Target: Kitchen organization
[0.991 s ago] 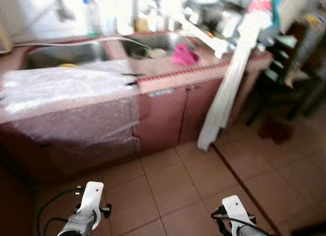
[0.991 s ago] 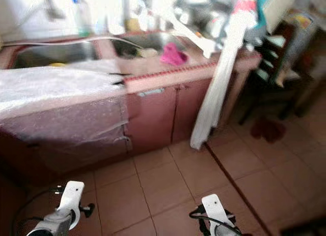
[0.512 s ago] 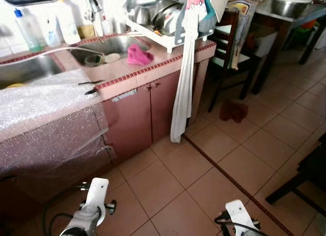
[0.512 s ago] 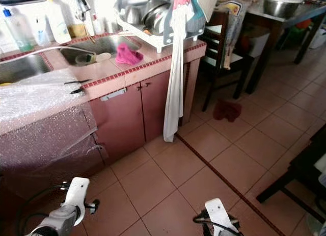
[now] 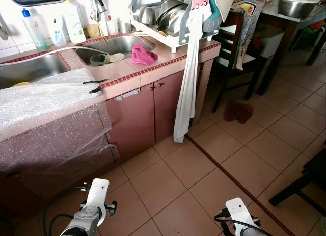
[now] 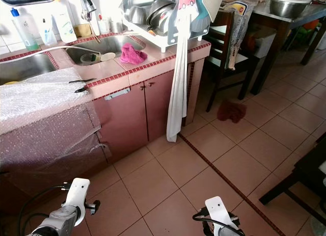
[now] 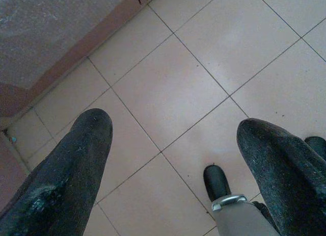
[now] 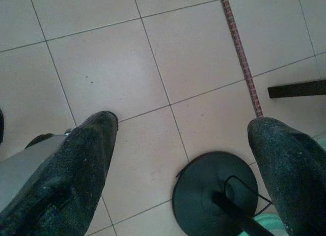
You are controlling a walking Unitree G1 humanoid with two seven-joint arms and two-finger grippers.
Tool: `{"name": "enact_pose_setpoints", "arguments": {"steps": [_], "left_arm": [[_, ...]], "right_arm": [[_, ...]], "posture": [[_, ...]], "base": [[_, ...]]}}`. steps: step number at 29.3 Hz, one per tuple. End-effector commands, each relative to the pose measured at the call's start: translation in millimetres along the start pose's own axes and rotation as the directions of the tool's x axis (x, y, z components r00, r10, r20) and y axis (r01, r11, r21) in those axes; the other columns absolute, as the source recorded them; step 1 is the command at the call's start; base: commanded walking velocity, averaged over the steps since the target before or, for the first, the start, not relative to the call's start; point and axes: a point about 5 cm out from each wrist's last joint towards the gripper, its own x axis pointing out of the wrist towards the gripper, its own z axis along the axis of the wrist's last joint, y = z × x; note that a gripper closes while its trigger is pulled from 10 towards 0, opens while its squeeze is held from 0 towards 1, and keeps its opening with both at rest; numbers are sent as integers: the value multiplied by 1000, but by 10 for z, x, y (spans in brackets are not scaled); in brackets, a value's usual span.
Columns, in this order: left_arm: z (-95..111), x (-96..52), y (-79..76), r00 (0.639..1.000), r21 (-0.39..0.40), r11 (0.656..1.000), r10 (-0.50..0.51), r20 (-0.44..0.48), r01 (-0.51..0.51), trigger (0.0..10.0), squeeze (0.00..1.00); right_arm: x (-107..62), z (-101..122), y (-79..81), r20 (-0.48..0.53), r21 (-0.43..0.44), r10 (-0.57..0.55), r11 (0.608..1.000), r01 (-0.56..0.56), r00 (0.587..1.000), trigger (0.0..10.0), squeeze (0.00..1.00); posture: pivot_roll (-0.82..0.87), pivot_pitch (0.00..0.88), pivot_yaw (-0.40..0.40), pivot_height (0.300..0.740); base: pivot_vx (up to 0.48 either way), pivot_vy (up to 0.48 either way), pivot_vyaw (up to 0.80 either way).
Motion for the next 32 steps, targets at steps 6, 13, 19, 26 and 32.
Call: {"name": "enact_pose_setpoints", "arguments": {"steps": [6, 13, 19, 26, 32], "left_arm": [[31, 2, 17, 1000, 13, 1000, -2, -1, 2, 10000, 0], [29, 3, 13, 1000, 13, 1000, -2, -3, 2, 10000, 0], [28, 3, 6, 1000, 16, 1000, -4, -4, 4, 10000, 0], [25, 3, 2, 1000, 19, 1000, -3, -6, 3, 10000, 0], [39, 4, 0, 1000, -11, 1000, -3, 8, 3, 10000, 0]], "right_arm": [[12, 80, -14, 26, -1, -7, 1000, 7, 1000, 10000, 0], [13, 90, -22, 29, -2, -9, 1000, 9, 1000, 10000, 0], [14, 102, -24, 34, -5, -7, 1000, 7, 999, 10000, 0], [15, 107, -27, 36, -9, -8, 1000, 8, 999, 10000, 0], [15, 111, -31, 38, -14, -8, 1000, 9, 999, 10000, 0]], "posture": [[-37, 0, 35, 740], [-39, 0, 36, 740], [-40, 0, 35, 740], [-40, 0, 35, 740], [-41, 0, 36, 740]], "base": [[0, -250, 0], [0, -310, 0], [0, -308, 0], [0, -365, 0], [0, -214, 0]]}}
